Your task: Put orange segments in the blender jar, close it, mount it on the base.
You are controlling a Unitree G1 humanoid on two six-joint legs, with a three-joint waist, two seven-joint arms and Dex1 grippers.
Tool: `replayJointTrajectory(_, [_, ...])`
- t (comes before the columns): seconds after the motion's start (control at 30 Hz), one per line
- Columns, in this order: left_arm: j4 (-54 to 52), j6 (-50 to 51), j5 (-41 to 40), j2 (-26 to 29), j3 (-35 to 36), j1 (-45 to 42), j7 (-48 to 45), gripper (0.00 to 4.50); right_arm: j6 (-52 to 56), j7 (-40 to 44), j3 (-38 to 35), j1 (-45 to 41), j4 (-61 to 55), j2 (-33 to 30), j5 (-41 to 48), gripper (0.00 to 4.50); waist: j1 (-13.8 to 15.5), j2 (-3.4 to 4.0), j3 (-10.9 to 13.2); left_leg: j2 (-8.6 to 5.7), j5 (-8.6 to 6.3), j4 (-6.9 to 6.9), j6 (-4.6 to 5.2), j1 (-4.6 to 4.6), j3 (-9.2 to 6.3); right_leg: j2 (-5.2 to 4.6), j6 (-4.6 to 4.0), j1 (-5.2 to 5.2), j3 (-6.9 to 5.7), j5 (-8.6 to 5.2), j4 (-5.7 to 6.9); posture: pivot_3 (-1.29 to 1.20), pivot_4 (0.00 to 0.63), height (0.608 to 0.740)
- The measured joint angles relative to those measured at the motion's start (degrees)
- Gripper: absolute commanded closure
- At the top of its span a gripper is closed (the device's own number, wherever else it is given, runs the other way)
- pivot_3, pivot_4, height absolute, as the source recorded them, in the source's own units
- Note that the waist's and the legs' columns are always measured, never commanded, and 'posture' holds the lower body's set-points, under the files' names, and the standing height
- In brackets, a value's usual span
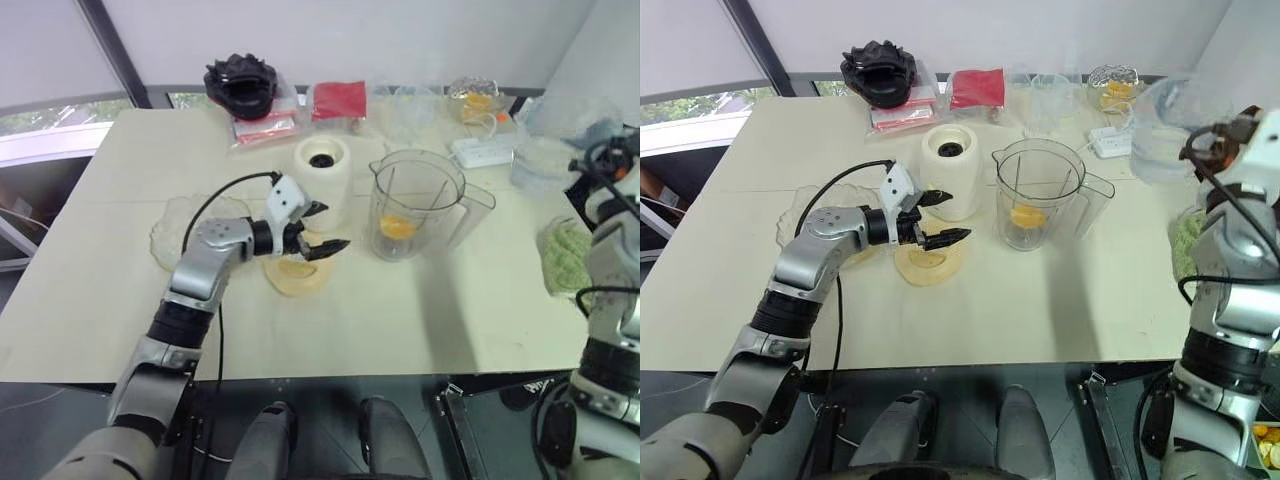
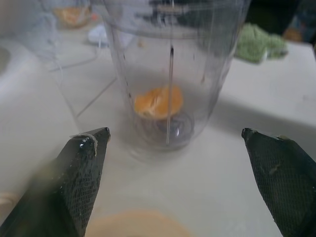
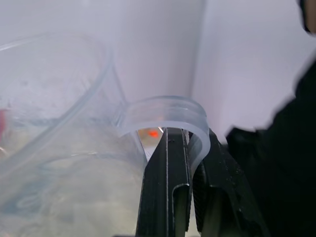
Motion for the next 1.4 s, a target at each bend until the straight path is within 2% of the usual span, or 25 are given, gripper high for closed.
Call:
replayJointTrajectory(0.13, [-4.1,3.5,-4.8,-1.4,3.4,2.0,2.0,0.0,2.2,4.8,3.2,-3.2,2.2,-4.5,-0.5,4.48,0.0,-0.02,0.0,0.0,-0.01,0.01,0.02,-0.08,0.0,0.0,0.01,0.0,-0.02,0.0,-0.16,0.0,0.15,0.74])
replayJointTrajectory(0.33, [-8.2,6.4,-9.2,-1.5,5.4,3.7,3.9,0.0,3.2,10.2,7.9,-5.1,5.0,-7.5,-2.4,4.48,0.1,-0.01,0.0,0.0,-0.01,0.0,0.02,-0.16,0.01,0.0,0.1,0.0,-0.01,0.07,-0.34,0.0,0.15,0.74])
replayJointTrajectory(0.67, [-8.2,6.3,-9.9,-1.1,5.4,3.9,5.0,0.0,-1.1,14.9,14.0,-5.8,6.6,-11.3,-9.7,4.48,0.2,-0.01,0.0,-0.03,-0.03,-0.01,0.05,-0.27,0.05,-0.01,0.21,0.0,0.0,0.15,-0.64,0.0,0.15,0.74])
replayJointTrajectory(1.4, [-7.7,3.9,-9.7,-0.2,3.7,3.9,4.1,0.0,-11.7,20.3,17.7,-5.2,6.8,-13.7,-21.7,4.48,0.2,-0.02,0.0,-0.02,-0.04,-0.01,0.05,-0.27,0.07,-0.01,0.22,0.0,0.0,0.16,-0.67,0.0,0.15,0.74])
